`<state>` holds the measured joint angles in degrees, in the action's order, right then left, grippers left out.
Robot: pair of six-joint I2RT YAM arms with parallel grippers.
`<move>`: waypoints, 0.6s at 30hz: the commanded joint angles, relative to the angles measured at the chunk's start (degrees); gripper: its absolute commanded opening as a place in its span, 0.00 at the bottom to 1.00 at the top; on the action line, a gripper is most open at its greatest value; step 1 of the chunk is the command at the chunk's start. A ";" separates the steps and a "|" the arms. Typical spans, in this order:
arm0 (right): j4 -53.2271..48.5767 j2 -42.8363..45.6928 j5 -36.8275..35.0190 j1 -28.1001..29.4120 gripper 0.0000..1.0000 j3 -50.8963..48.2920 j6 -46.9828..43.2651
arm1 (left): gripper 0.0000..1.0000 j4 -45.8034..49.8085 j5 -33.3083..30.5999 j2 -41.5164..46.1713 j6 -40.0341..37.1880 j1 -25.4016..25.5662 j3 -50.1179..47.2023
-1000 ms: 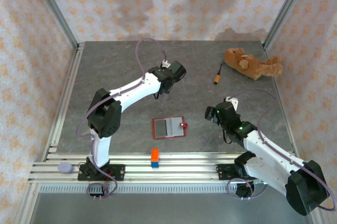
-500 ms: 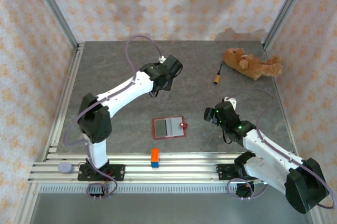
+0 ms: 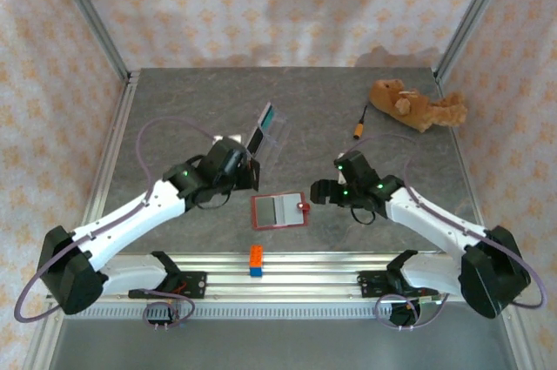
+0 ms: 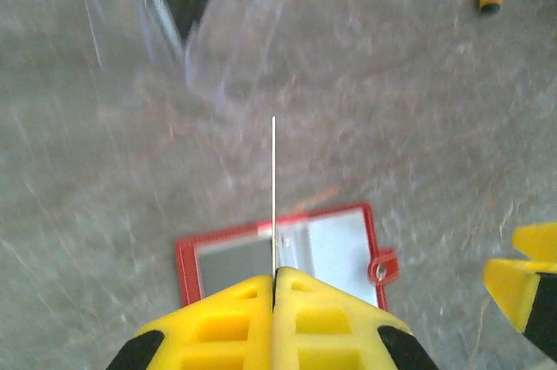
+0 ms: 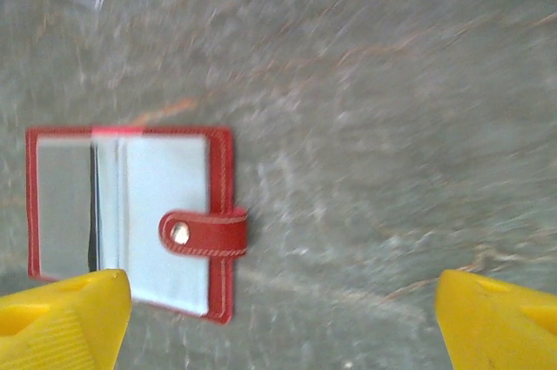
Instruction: Put the credit cards into the card holder
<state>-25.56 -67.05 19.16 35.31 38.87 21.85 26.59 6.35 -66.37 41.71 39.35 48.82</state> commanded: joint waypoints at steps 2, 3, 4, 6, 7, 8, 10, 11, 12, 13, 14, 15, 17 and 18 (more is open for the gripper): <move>-2.77 -3.25 2.83 3.23 0.89 2.86 2.30 | 0.00 -13.60 6.34 2.59 9.61 2.58 -8.20; -2.74 -4.18 2.95 3.91 0.89 3.25 2.51 | 0.00 -14.98 6.39 2.79 10.10 3.71 -9.61; -2.82 -5.13 2.49 4.70 0.88 3.66 2.52 | 0.00 -16.22 6.26 2.69 10.72 4.82 -10.83; -3.00 -6.99 1.33 5.78 0.85 4.34 2.88 | 0.00 -17.84 6.24 2.63 11.78 6.43 -12.58; -2.73 -7.87 1.09 6.22 0.83 4.50 3.32 | 0.00 -18.94 5.86 2.68 12.50 7.13 -13.67; -2.30 -8.49 1.22 6.54 0.81 4.56 3.50 | 0.00 -20.35 5.43 2.75 13.09 7.70 -14.72; -1.29 -10.11 1.21 7.34 0.77 4.87 4.11 | 0.00 -24.09 4.87 2.66 14.86 8.37 -17.06; -0.89 -10.78 1.30 7.48 0.75 4.98 4.44 | 0.00 -25.75 5.00 2.34 15.53 8.57 -17.78; -0.49 -11.37 1.48 7.57 0.73 5.15 4.73 | 0.00 -26.83 5.03 1.97 15.92 8.77 -18.04; -0.29 -11.76 1.27 7.58 0.72 5.25 4.99 | 0.00 -27.65 4.98 1.63 16.03 8.88 -18.21; -0.13 -11.96 0.79 7.58 0.73 5.34 5.44 | 0.00 -28.53 4.67 1.22 16.16 9.24 -18.38; -0.02 -12.05 0.48 7.57 0.73 5.34 5.69 | 0.00 -29.21 4.20 0.91 16.44 9.70 -18.53; -0.08 -11.91 -0.36 7.58 0.72 5.34 5.74 | 0.00 -30.71 2.83 0.29 16.94 10.58 -19.14; -0.06 -11.85 -0.68 7.58 0.73 5.31 5.75 | 0.00 -31.40 1.57 0.03 17.37 11.13 -19.63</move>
<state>-26.28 -79.13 20.73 42.61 42.26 26.39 0.56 11.14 -65.71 57.06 49.30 30.46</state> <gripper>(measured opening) 0.726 0.051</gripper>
